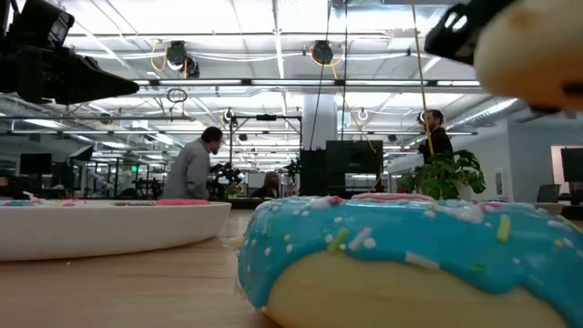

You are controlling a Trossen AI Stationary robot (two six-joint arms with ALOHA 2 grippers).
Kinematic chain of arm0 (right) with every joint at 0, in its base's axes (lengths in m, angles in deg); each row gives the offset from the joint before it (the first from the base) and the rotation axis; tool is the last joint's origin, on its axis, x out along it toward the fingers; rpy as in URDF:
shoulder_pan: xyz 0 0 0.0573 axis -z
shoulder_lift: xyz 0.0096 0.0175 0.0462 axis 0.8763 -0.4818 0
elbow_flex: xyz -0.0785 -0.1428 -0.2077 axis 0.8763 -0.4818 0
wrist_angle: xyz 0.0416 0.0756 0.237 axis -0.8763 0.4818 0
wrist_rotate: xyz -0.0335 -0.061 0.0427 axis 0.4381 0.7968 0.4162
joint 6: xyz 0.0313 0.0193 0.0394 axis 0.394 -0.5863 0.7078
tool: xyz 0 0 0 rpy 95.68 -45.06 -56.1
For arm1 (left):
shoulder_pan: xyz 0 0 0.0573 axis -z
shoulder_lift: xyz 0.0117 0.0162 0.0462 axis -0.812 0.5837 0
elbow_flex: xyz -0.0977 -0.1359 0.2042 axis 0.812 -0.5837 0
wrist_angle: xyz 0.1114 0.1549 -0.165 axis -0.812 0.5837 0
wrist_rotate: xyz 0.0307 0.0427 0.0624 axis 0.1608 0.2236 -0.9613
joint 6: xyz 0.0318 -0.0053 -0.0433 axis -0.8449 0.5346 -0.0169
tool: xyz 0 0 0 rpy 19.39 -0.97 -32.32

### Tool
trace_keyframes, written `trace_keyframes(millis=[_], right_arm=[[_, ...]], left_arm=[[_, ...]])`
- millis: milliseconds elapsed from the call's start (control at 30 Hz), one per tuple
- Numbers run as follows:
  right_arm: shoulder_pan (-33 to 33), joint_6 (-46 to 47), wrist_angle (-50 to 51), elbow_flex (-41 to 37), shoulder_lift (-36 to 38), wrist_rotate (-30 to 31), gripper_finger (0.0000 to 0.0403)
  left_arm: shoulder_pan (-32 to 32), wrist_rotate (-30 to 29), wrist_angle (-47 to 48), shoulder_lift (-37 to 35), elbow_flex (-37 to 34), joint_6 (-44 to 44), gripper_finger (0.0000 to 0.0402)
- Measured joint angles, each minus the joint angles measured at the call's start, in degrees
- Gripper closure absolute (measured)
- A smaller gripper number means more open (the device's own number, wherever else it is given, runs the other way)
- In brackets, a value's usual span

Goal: Pick & Place donuts
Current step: Put the large black donut on the gray plate

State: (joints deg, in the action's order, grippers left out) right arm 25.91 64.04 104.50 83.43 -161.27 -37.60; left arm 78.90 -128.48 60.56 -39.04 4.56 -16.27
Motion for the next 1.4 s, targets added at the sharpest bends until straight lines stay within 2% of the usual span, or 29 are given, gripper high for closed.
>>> trace_keyframes(millis=[200, 467, 700, 1267, 1400], right_arm=[[0.8, 0.2, 2.8, 0.0, 5.7, -0.2, 0.0386], [2.3, 6.9, 13.8, 0.1, 15.6, 0.3, 0.0386], [2.4, 8.8, 18.8, 0.1, 20.9, 1.8, 0.0386], [2.4, 10.3, 20.2, 0.1, 21.6, 1.8, 0.0386], [2.6, 10.3, 20.0, -0.6, 21.7, 4.7, 0.0386]], left_arm=[[0.0, 0.0, 0.0, 0.0, 0.0, 0.0, 0.0360], [0.0, 0.0, 0.0, 0.0, 0.0, 0.0, 0.0360], [0.0, 0.0, 0.0, 0.0, 0.0, 0.0, 0.0360], [0.0, 0.0, 1.0, 0.0, 0.0, 0.4, 0.0360], [0.0, 0.0, 1.0, 0.0, 0.0, 0.4, 0.0360]])
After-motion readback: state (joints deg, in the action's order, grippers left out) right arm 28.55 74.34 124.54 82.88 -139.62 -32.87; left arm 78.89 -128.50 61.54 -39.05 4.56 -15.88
